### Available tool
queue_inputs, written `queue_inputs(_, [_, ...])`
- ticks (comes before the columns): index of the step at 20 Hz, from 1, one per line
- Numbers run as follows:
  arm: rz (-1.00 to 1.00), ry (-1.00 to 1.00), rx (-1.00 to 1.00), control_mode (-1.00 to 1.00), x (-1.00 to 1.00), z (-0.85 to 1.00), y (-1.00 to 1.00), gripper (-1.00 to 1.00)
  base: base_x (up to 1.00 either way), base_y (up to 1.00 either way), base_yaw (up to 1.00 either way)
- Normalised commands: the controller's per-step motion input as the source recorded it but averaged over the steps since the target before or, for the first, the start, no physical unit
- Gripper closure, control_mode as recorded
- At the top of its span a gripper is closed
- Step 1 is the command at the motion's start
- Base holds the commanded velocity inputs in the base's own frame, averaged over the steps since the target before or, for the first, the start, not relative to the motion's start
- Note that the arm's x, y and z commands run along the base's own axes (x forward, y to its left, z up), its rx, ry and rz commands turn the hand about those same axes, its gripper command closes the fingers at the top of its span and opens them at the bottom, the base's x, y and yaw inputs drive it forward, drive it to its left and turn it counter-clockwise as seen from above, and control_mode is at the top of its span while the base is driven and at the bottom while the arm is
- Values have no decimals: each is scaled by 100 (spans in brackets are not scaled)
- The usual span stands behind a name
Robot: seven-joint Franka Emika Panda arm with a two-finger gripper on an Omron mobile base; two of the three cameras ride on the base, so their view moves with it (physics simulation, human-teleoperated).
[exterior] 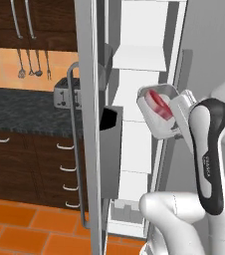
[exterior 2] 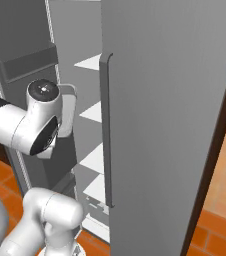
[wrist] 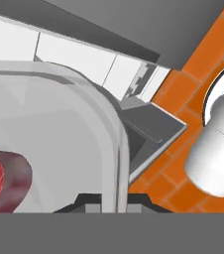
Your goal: Take the meat container that has the steak and place it on the second highest rack of the freezer. Then take the vegetable container that has the eggplant and lemon wedge and place it on the highest rack of the freezer.
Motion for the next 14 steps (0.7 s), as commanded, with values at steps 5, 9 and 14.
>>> queue_inputs(5, [0,8,11,-100,66,0,0,100,0,0,0])
queue_inputs(9, [0,4,8,-100,54,-2,0,100,0,0,0])
queue_inputs(14, [-9,0,0,-100,72,-7,1,100,0,0,0])
